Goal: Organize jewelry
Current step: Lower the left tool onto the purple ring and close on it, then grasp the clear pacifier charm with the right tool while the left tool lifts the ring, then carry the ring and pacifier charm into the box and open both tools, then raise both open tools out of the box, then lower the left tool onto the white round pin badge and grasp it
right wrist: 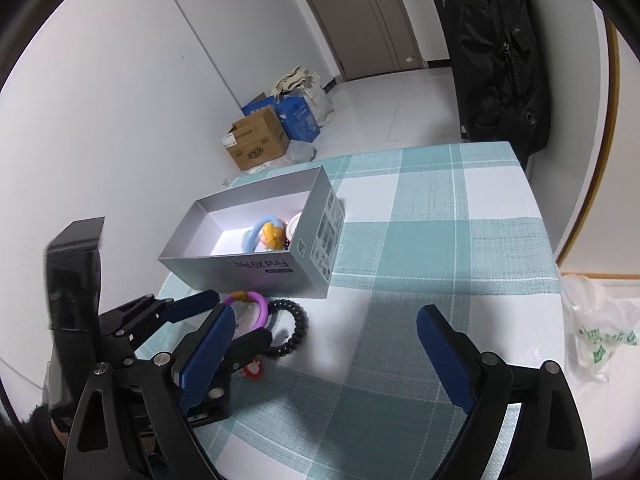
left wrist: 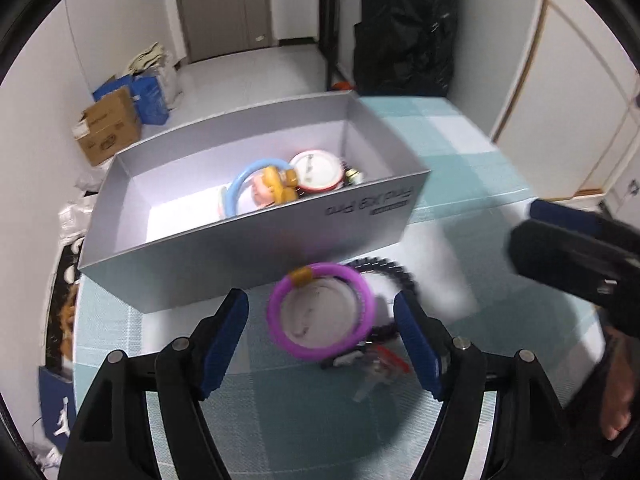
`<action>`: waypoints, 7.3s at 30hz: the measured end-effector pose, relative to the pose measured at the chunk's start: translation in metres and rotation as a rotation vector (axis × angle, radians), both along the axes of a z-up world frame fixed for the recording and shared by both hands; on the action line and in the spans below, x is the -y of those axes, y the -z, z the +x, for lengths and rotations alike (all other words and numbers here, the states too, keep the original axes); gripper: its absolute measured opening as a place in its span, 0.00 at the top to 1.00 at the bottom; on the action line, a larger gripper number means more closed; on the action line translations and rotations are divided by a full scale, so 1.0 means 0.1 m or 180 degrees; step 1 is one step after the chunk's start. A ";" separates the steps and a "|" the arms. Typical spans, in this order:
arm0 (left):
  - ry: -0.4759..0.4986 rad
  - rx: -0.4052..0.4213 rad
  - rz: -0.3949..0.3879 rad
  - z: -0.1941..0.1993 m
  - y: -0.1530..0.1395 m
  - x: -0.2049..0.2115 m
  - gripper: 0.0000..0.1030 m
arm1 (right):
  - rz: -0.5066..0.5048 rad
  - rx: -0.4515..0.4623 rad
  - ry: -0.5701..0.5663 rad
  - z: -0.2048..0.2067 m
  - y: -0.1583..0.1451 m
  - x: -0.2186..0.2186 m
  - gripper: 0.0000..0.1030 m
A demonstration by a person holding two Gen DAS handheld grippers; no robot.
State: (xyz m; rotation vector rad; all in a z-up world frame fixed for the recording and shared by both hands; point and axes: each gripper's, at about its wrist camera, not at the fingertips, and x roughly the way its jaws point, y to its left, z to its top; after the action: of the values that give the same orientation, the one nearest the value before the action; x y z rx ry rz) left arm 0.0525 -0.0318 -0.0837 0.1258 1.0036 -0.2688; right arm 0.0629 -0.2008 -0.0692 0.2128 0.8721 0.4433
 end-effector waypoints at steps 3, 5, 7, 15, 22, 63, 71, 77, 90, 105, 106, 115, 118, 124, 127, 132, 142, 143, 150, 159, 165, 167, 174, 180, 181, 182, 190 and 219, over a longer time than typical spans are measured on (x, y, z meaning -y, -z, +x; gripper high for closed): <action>-0.0040 -0.0099 -0.0137 0.03 0.04 -0.07 0.31 | -0.0002 -0.0007 0.0006 0.00 0.00 0.01 0.10; -0.0046 -0.0111 -0.0219 0.05 0.04 -0.09 0.32 | -0.0002 -0.0012 0.0020 0.00 0.01 0.01 0.10; -0.0056 -0.0103 -0.0243 0.06 0.03 -0.11 0.48 | 0.0001 -0.0017 0.0032 0.00 0.01 0.01 0.10; -0.0031 -0.0116 -0.0262 0.09 0.02 -0.04 0.55 | 0.0027 -0.0043 0.0067 0.01 0.01 0.03 0.10; -0.0024 -0.0113 -0.0404 0.08 -0.03 -0.07 0.56 | 0.0022 -0.0045 0.0068 0.01 0.01 0.03 0.10; -0.0552 0.0558 -0.1272 -0.04 -0.70 -0.93 0.56 | -0.0377 -0.0221 -0.0754 -0.23 0.34 -0.80 0.25; -0.0544 0.0544 -0.1256 -0.05 -0.70 -0.97 0.56 | -0.0774 -0.0008 -0.0795 -0.27 0.40 -1.09 0.42; -0.0587 0.0545 -0.1334 -0.05 -0.71 -1.03 0.56 | -0.1017 0.0077 -0.0724 -0.32 0.43 -1.10 0.71; -0.0588 0.0522 -0.1359 -0.04 -0.70 -1.01 0.56 | -0.0811 0.0074 -0.0688 -0.29 0.31 -0.94 0.73; -0.0475 0.0445 -0.1367 0.02 -0.67 -0.90 0.56 | -0.0171 0.0304 -0.0477 -0.21 -0.13 -0.71 0.72; -0.0464 0.0436 -0.1365 0.03 -0.67 -0.89 0.56 | -0.0144 0.0310 -0.0467 -0.19 -0.15 -0.68 0.72; -0.0348 0.0356 -0.1388 0.17 -0.67 -0.78 0.56 | 0.0114 0.0373 -0.0430 0.12 -0.43 -0.58 0.72; -0.0339 0.0334 -0.1376 0.23 -0.66 -0.76 0.56 | 0.0153 0.0352 -0.0460 0.24 -0.45 -0.59 0.72; -0.0353 0.0228 -0.1370 0.42 -0.59 -0.71 0.56 | 0.0217 0.0305 -0.0600 0.52 -0.43 -0.68 0.72; -0.0361 0.0200 -0.1368 0.48 -0.56 -0.70 0.56 | 0.0261 0.0270 -0.0642 0.66 -0.39 -0.74 0.72; -0.0385 0.0134 -0.1322 0.58 -0.50 -0.70 0.56 | 0.0315 0.0236 -0.0681 0.83 -0.30 -0.77 0.72; -0.0454 0.0016 -0.1297 0.73 -0.39 -0.69 0.56 | 0.0462 0.0107 -0.0630 1.06 -0.15 -0.69 0.72; -0.0452 0.0008 -0.1295 0.74 -0.39 -0.68 0.56 | 0.0461 0.0102 -0.0628 1.07 -0.14 -0.68 0.72; -0.0472 -0.0021 -0.1290 0.76 -0.36 -0.67 0.56 | 0.0468 0.0105 -0.0600 1.07 -0.13 -0.65 0.72; -0.0546 -0.0070 -0.1402 0.80 -0.34 -0.70 0.56 | 0.0420 0.0129 -0.0590 1.08 -0.13 -0.66 0.70; -0.0603 -0.0216 -0.1470 0.85 -0.31 -0.72 0.48 | 0.0433 0.0164 -0.0593 1.05 -0.17 -0.65 0.66; -0.0604 -0.0212 -0.1515 0.84 -0.32 -0.73 0.38 | 0.0456 0.0220 -0.0553 1.00 -0.21 -0.61 0.49; -0.0528 -0.0055 -0.1378 0.73 -0.43 -0.67 0.35 | 0.0492 0.0277 -0.0326 0.91 -0.26 -0.43 0.39; -0.0516 -0.0002 -0.1306 0.59 -0.49 -0.66 0.35 | 0.0461 0.0290 -0.0199 0.78 -0.30 -0.31 0.29; -0.0517 0.0007 -0.1297 0.56 -0.49 -0.66 0.35 | 0.0447 0.0293 -0.0193 0.75 -0.30 -0.30 0.28; -0.0511 0.0035 -0.1291 0.52 -0.51 -0.66 0.35 | 0.0437 0.0299 -0.0193 0.73 -0.30 -0.29 0.27; -0.0494 0.0144 -0.1252 0.32 -0.56 -0.69 0.35 | 0.0279 0.0327 -0.0163 0.47 -0.28 -0.26 0.20; -0.0169 -0.0441 -0.0850 0.05 0.05 -0.35 0.35 | -0.0306 0.0214 -0.0064 -0.09 -0.01 -0.21 0.08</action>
State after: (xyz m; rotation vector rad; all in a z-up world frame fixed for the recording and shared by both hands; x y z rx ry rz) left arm 0.0579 0.0029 -0.0883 -0.1637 1.0972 -0.3640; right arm 0.0540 -0.1803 -0.0681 0.1003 0.8282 0.4240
